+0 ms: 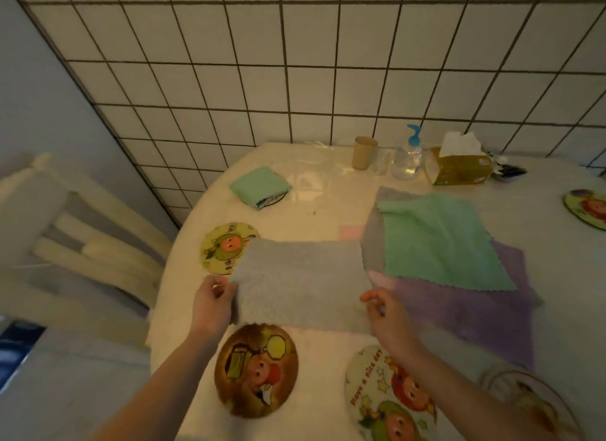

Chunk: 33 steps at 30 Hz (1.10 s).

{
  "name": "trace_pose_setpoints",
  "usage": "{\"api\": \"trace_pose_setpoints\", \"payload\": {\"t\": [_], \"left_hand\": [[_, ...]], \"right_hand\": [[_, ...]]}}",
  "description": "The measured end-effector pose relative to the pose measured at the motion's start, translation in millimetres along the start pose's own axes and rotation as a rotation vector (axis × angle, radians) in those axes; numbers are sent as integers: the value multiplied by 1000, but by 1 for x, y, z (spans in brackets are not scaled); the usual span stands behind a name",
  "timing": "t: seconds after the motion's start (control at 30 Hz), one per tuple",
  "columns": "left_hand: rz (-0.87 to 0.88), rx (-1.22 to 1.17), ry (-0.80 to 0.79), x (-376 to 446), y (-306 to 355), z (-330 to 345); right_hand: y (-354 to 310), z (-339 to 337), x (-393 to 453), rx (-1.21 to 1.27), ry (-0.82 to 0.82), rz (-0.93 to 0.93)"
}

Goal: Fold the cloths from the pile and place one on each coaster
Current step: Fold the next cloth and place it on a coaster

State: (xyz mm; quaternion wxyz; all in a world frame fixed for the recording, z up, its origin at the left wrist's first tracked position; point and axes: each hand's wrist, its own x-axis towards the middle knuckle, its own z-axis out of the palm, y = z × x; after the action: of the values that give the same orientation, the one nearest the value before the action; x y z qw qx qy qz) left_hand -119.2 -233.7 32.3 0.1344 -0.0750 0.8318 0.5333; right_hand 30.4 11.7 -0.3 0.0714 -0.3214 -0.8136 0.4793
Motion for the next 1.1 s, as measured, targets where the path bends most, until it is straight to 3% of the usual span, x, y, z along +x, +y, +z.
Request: {"api": "trace_pose_setpoints", "payload": {"t": [0.23, 0.37, 0.53, 0.67, 0.9, 1.1], "left_hand": [[-248, 115, -119, -34, -138, -70], [-229, 58, -214, -40, -161, -88], [-1, 206, -444, -33, -156, -101], [144, 294, -491, -28, -146, -105], [129, 194, -479, -9, -100, -102], [104, 110, -402, 33, -73, -79]], "right_hand": [[33, 68, -95, -128, -3, 59], [47, 76, -127, -180, -46, 135], [43, 68, -134, -157, -79, 113], [37, 58, -132, -149, -96, 51], [28, 45, -100, -92, -107, 63], [12, 47, -45, 27, -9, 73]]}}
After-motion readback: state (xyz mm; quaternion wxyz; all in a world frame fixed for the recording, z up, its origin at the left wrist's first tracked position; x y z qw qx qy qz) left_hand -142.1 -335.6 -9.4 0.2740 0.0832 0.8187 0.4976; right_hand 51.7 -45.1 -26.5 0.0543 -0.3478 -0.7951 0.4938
